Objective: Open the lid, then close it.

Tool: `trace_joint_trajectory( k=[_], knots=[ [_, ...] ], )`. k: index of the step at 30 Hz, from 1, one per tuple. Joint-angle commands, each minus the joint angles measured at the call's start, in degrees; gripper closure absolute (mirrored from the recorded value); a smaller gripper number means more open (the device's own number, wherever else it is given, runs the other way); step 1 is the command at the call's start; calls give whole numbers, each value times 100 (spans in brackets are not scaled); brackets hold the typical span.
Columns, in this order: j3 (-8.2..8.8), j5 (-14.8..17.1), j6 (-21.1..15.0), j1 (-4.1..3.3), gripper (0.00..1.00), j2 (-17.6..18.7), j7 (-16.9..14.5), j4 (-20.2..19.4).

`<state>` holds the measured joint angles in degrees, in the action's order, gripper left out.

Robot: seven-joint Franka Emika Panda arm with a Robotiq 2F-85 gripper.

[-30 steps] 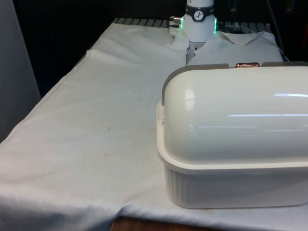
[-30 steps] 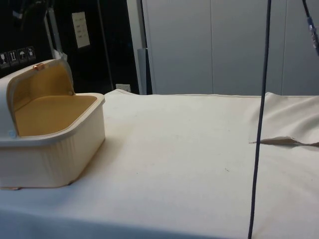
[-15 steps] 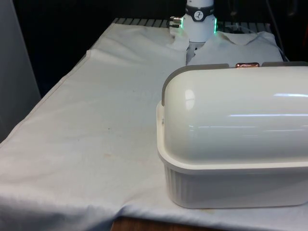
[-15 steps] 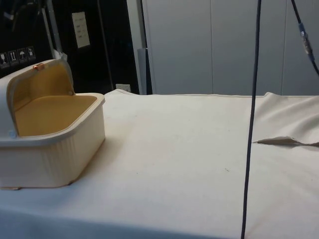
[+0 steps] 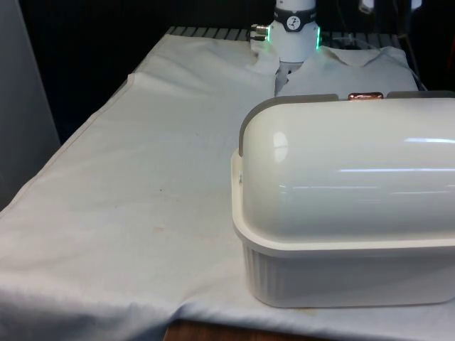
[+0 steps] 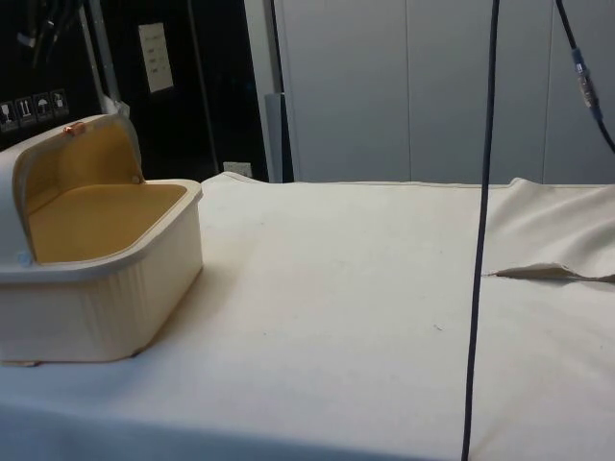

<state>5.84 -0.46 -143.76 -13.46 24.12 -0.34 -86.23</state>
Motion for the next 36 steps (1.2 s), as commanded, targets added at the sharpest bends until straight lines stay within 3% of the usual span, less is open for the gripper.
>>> trace_joint_trajectory(
  k=[1, 5, 6, 18, 21, 27, 30, 36],
  knots=[
    [-6, 11, 6, 6, 71, 23, -17, 29],
    [-6, 11, 0, 6, 90, 34, -11, 34],
    [-6, 11, -6, 0, 100, 46, -11, 40],
    [0, 11, -138, -6, 100, 212, 6, 0],
    [-34, 74, -143, 23, 100, 269, -23, 11],
    [0, 34, -115, 0, 100, 327, 6, 0],
    [-40, 103, -80, 29, 100, 367, -29, 23],
    [0, 40, -115, 0, 100, 384, 6, 0]
  ],
)
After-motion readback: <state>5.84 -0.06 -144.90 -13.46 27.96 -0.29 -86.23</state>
